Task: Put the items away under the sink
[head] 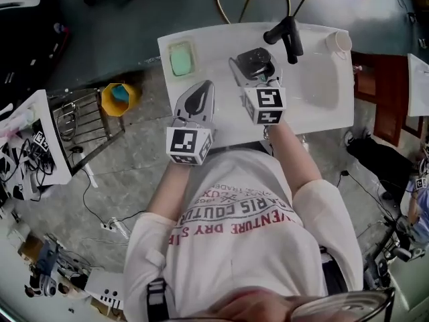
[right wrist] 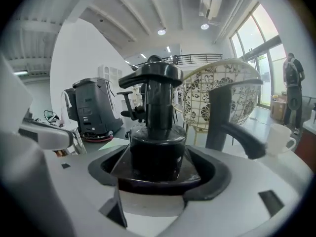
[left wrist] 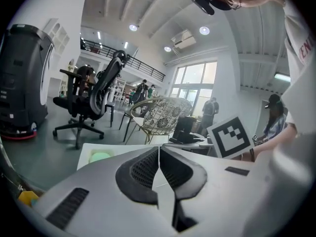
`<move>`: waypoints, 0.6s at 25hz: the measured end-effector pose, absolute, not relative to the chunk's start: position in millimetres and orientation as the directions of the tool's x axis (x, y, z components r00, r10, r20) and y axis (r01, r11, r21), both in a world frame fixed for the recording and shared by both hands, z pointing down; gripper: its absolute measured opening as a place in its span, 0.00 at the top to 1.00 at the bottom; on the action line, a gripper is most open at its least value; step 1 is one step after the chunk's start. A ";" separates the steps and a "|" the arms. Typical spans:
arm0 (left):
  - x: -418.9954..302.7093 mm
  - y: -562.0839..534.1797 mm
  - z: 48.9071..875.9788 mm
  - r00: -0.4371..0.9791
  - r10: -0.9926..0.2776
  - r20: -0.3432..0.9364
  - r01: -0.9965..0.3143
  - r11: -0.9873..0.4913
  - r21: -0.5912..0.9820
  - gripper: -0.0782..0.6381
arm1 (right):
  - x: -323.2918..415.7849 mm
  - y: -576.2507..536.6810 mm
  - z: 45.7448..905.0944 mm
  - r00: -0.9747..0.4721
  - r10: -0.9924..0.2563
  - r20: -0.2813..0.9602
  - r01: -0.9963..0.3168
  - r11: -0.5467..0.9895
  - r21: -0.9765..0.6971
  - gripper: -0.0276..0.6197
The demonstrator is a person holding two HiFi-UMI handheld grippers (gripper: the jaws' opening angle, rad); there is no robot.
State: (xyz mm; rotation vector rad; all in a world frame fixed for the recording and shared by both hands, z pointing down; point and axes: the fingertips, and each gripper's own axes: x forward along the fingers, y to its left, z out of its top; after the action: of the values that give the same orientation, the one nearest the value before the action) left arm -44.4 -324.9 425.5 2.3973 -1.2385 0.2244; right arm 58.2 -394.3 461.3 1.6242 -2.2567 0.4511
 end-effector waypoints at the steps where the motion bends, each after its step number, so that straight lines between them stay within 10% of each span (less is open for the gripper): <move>1: -43.3 -320.9 425.3 0.605 -0.725 0.330 -0.795 -0.523 0.309 0.85 | 60.2 -384.0 458.5 -0.288 -0.854 0.434 -0.955 0.288 -0.068 0.37; 15: -14.6 -256.1 409.9 0.657 -0.684 0.318 -0.754 -0.586 0.298 0.85 | 97.0 -263.1 444.3 -0.244 -0.867 0.436 -0.970 0.218 -0.108 0.37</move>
State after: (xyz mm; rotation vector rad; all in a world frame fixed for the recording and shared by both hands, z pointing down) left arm -14.6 -256.1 409.9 2.4683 -1.1290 0.2356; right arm 97.0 -263.1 444.3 1.7259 -2.2139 0.5229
